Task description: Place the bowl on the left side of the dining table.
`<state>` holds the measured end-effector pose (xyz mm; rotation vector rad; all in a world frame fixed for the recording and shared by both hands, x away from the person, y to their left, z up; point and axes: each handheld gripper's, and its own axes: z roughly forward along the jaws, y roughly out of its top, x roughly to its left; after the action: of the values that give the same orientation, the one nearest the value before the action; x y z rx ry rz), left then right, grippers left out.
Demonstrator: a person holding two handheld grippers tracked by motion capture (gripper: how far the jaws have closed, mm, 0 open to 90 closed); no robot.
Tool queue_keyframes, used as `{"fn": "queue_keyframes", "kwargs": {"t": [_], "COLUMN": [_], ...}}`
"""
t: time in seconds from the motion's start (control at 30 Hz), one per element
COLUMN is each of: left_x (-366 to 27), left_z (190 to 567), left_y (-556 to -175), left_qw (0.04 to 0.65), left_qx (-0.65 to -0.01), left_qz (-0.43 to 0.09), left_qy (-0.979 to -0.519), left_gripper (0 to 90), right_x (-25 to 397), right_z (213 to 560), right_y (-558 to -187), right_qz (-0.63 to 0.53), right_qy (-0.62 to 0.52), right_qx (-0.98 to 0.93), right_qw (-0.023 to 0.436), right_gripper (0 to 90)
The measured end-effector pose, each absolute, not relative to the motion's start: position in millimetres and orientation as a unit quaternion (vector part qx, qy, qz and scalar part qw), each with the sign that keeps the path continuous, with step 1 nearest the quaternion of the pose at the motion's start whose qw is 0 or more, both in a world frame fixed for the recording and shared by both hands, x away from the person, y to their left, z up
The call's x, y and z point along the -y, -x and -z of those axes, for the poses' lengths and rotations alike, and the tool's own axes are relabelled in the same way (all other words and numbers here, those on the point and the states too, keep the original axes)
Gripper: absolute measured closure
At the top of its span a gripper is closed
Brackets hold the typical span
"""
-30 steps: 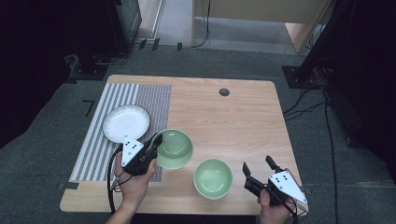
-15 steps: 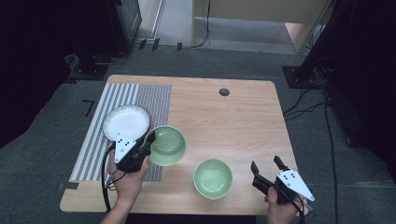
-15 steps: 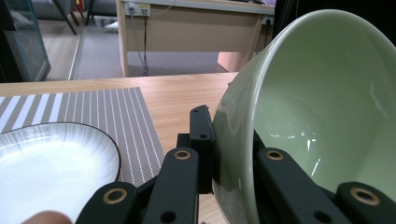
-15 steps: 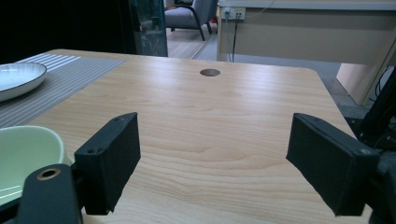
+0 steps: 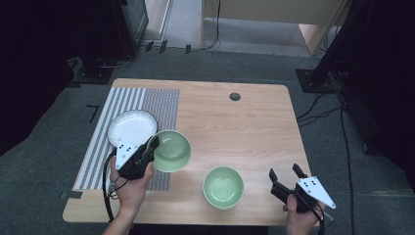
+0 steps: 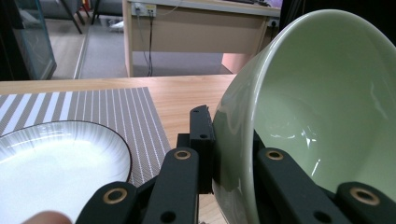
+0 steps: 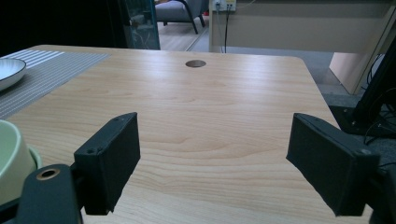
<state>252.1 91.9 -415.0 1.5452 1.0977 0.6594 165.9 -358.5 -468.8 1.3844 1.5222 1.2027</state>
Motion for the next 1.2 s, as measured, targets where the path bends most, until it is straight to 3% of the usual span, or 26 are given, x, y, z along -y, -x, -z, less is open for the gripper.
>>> {"fn": "queue_keyframes", "kwargs": {"t": [1.2], "left_x": [-115.0], "left_z": [415.4], "left_y": [-261.0], "left_qw": [0.535], "left_qx": [-0.486], "left_qz": [-0.282], "left_qy": [-0.631], "left_gripper": [83.0], "right_x": [401.6], "right_z": [497.3], "right_y": [-174.2], "right_qz": [-0.434], "right_qy": [-0.587], "right_qx": [-0.589], "right_qw": [0.347], "right_gripper": [17.2]}}
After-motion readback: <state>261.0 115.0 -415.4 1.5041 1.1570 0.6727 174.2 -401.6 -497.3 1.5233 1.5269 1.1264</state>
